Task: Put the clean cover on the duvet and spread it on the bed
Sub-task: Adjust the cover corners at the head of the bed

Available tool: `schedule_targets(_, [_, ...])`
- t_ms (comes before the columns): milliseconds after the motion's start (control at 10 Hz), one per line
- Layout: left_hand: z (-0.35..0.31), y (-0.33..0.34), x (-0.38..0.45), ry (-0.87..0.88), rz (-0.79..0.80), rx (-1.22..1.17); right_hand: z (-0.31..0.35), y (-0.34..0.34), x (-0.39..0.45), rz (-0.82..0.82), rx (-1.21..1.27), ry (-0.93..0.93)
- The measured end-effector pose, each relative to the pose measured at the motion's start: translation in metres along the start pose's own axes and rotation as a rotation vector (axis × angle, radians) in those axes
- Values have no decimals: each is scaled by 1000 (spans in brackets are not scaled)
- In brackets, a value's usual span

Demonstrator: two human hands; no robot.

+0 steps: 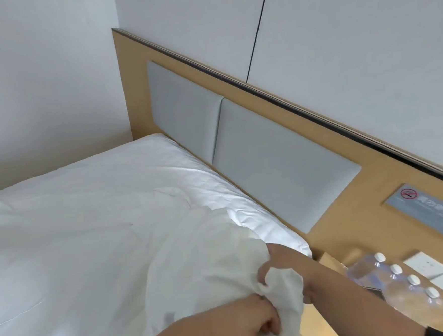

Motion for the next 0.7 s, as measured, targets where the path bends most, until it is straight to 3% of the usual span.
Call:
schedule_targets(100, [-1, -41, -18, 41, -209, 765, -31, -10, -45, -66, 68, -82])
schedule_targets(200, [-25, -97, -26, 42, -525, 675, -68, -3, -78, 11, 199, -128])
schedule_targets(300, [-33, -139, -21, -37, -566, 972, -83, 14, -104, 57, 196, -124])
schedule_targets(400, [4, -158, -3, -229, -329, 1221, -88, 13, -118, 38, 222, -136])
schedule_targets(500, [32, -166, 8, -282, -278, 1286, -87, 10, -124, 49, 307, -141])
schedule_targets(600, [10, -192, 0, -178, -571, 1306, -93, -1, -117, 57, 358, -113])
schedule_targets(700, [-27, -225, -24, -88, -936, 1148, -111, -17, -105, 51, 475, -45])
Point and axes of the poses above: each hand's wrist, its own x-axis towards the middle knuckle, its own y-axis out of the palm, z = x × y, the point moved 10 cm from there along x, towards the middle knuckle, and after that the axes turned 10 degrees about y, right-handed, at the moved point
